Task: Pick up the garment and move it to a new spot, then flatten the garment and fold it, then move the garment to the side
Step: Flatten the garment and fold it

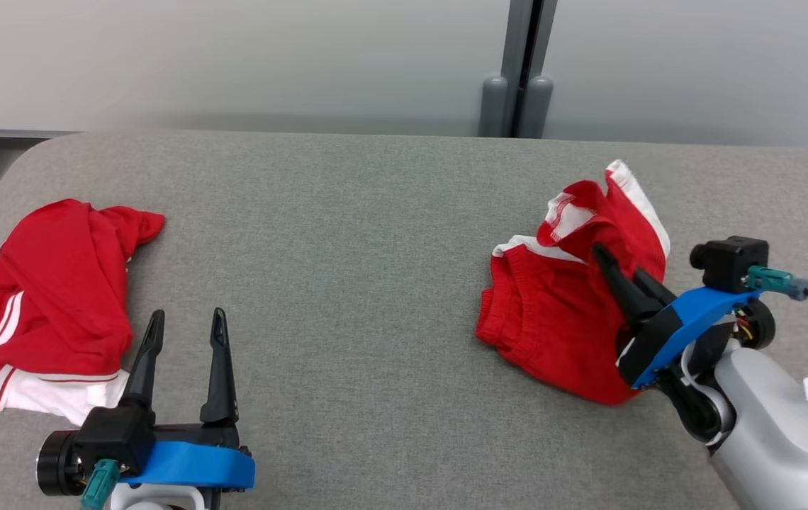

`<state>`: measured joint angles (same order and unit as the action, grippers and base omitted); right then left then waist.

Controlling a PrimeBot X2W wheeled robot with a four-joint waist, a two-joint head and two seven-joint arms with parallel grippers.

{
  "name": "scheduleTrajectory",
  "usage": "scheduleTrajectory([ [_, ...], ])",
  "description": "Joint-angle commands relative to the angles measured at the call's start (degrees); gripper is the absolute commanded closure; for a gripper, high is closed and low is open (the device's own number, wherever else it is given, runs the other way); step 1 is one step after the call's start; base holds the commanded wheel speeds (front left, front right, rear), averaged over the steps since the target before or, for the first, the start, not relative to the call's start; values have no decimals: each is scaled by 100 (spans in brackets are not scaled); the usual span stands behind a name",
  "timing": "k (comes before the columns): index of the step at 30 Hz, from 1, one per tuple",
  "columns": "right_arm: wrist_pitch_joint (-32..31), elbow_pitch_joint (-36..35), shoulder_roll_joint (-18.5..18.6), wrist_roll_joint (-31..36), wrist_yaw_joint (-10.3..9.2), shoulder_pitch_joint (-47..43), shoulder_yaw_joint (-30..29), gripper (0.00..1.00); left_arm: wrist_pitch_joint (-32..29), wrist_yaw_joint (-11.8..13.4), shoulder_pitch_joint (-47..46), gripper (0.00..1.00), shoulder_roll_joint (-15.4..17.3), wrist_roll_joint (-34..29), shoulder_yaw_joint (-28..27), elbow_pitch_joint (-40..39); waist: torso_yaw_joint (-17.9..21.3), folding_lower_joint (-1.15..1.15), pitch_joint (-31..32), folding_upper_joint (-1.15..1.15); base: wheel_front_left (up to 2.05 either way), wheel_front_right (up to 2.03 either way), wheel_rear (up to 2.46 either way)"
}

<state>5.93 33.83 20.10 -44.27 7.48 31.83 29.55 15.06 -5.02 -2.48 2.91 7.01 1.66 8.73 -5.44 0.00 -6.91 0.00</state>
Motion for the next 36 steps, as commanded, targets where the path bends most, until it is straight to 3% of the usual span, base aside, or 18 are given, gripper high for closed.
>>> scheduleTrajectory([
  [1,-38,-18,-73,75,3,-9,30,100,16,29,-79,0,-4,26,7,13,-85,0,-54,0,0,0,0],
  [13,17,343,-678,431,3,-315,313,100,16,54,-156,0,-4,135,50,37,-347,0,-256,0,0,0,0],
  [14,68,369,-722,459,3,-319,329,90,16,58,-159,0,-5,136,45,42,-341,0,-263,0,0,0,0],
  [15,103,391,-787,479,3,-337,393,56,16,63,-167,0,-5,140,41,46,-333,0,-267,0,0,0,0],
  [16,141,409,-844,477,3,-363,451,0,16,67,-175,0,-4,140,40,54,-323,0,-267,0,0,0,0],
  [26,763,184,-628,529,3,-540,490,0,16,30,-212,0,-4,93,16,97,-180,0,-182,0,0,0,0],
  [32,923,-292,-280,802,3,-917,-249,0,16,18,-130,0,-3,58,-37,56,-54,0,-123,0,0,0,0],
  [36,930,-839,-257,1165,3,-1326,-1063,0,16,4,-59,0,-4,30,-65,39,57,0,-64,0,0,0,0],
])
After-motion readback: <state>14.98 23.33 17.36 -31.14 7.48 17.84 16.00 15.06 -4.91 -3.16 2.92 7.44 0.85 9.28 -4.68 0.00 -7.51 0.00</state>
